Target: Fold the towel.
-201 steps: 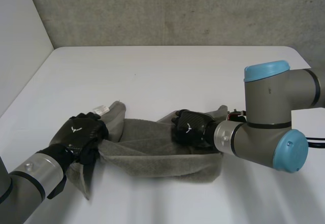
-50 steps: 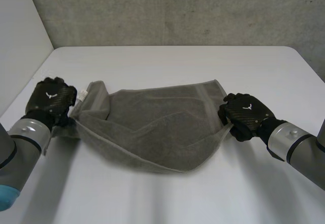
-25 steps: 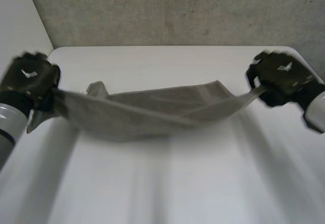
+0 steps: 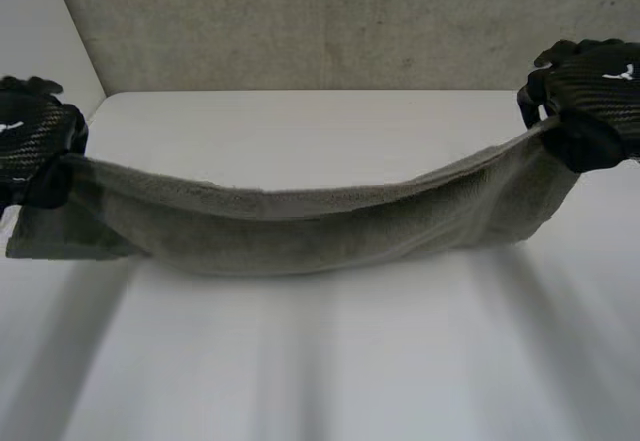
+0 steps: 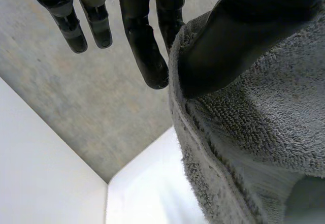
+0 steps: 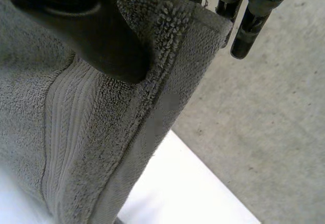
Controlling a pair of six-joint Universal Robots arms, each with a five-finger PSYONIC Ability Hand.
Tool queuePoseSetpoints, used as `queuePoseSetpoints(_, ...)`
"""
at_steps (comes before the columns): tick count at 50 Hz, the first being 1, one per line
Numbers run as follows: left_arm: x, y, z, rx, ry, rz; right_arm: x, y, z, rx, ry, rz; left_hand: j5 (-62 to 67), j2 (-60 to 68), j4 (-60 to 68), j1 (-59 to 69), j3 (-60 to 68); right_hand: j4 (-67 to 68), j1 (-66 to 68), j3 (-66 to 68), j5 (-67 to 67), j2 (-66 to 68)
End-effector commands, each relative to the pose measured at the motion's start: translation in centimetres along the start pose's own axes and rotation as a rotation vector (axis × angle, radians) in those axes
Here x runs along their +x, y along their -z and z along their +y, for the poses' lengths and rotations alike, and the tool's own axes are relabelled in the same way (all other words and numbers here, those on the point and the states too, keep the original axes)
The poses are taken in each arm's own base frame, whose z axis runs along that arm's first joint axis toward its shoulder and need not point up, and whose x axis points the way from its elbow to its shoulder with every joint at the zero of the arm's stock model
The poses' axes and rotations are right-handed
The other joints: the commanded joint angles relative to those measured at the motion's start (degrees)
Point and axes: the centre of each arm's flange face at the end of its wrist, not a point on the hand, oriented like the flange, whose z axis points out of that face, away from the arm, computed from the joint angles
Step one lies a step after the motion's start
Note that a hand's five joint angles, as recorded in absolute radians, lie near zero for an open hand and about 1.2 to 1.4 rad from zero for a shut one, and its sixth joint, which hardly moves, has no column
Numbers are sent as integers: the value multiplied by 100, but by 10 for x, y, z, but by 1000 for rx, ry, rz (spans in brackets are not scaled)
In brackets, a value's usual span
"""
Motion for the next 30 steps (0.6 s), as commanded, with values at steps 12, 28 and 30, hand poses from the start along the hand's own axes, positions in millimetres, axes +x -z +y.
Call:
queuePoseSetpoints(12,10,-168,-2,89,-16,-24,23,-153,-2,159,147,75,427,297,-336,533,-298,-437,370,-249,324,361)
queuePoseSetpoints(28,-3,-138,-74,401,169,-123,36,-140,-22,376,-67,142,427,297,-336,533,-298,-437,370,-249,324,361)
queuePoseSetpoints(30,4,-134,-61,362,170,-91,34,-138,-6,320,-77,120,427,297,-336,533,-298,-437,370,-249,324,361)
